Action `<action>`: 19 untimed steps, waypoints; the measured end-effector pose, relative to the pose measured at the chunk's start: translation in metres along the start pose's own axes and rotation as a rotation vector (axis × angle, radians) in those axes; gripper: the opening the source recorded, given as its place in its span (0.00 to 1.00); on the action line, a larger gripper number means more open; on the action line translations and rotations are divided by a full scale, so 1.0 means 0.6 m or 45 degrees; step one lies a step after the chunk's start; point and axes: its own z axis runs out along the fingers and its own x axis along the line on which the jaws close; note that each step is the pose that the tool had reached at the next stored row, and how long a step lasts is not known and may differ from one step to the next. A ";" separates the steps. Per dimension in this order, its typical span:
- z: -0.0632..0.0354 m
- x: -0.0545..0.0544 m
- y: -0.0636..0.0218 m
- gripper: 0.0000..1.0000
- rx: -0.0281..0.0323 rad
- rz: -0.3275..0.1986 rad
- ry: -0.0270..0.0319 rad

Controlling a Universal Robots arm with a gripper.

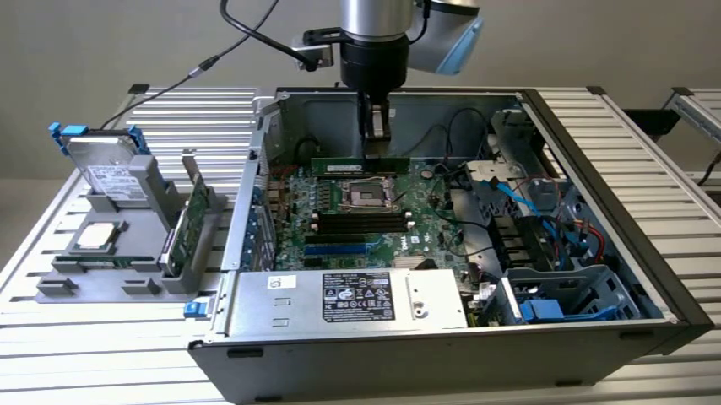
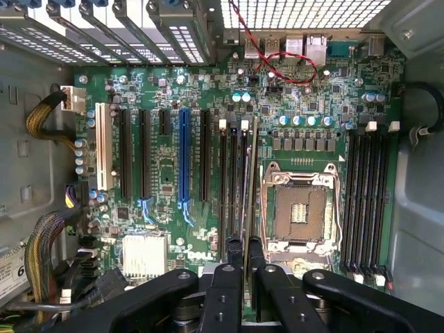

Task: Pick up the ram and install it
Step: 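Insert the ram into the slot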

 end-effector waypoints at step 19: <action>0.040 -0.003 0.001 0.13 0.0001 -0.002 0.0085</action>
